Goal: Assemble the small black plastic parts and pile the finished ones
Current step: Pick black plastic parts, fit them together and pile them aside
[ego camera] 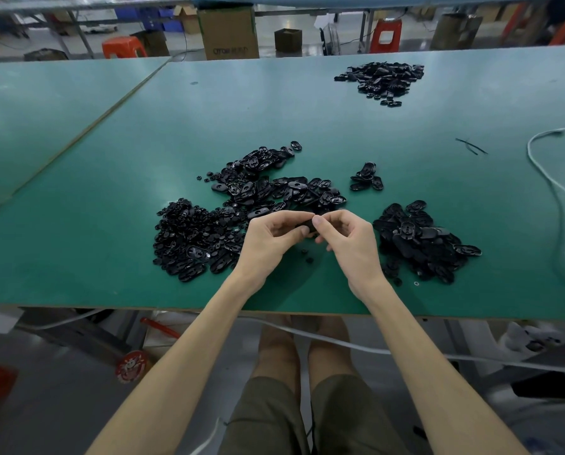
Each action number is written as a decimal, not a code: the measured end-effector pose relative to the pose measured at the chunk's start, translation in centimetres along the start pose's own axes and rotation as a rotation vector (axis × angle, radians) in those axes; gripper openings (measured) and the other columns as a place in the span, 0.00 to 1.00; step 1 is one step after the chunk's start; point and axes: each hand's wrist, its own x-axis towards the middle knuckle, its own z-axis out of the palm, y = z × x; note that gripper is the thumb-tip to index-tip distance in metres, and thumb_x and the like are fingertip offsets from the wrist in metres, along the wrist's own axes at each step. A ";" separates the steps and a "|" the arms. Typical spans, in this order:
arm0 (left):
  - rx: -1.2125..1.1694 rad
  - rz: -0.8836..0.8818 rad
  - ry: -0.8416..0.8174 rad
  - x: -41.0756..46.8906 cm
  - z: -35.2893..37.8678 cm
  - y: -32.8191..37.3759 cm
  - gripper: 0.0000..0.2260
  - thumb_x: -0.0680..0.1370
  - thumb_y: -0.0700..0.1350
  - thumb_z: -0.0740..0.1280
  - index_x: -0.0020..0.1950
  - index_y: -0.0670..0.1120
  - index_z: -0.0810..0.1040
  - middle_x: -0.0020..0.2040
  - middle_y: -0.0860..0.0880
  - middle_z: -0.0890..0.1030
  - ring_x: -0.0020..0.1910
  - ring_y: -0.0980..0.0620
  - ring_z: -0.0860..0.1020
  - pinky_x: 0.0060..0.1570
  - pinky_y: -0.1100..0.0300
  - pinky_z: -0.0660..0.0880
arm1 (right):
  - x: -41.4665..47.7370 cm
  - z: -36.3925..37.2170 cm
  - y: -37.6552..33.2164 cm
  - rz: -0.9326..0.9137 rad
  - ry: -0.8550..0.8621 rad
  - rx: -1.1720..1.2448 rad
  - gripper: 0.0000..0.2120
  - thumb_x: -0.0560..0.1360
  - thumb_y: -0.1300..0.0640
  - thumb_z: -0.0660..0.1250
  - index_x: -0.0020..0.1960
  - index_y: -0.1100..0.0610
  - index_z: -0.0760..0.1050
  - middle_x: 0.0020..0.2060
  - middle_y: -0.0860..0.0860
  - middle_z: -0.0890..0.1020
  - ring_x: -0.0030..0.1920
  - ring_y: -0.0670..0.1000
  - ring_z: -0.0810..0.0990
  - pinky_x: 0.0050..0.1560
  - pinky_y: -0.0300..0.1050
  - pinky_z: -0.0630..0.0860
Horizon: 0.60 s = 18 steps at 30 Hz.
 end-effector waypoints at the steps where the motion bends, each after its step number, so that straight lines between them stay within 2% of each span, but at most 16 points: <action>1: 0.002 -0.003 -0.002 0.0 0.0 0.0 0.11 0.78 0.33 0.72 0.60 0.39 0.84 0.53 0.44 0.87 0.53 0.44 0.85 0.61 0.51 0.80 | 0.0 0.0 0.0 0.003 0.005 0.003 0.06 0.79 0.55 0.73 0.47 0.58 0.82 0.39 0.53 0.87 0.38 0.47 0.83 0.39 0.38 0.76; 18: -0.014 -0.029 -0.010 0.0 0.0 0.2 0.11 0.77 0.32 0.72 0.59 0.36 0.84 0.52 0.39 0.87 0.51 0.43 0.85 0.59 0.52 0.81 | 0.0 -0.1 0.0 0.009 0.001 -0.005 0.06 0.79 0.55 0.73 0.47 0.57 0.83 0.38 0.52 0.87 0.38 0.46 0.82 0.39 0.38 0.76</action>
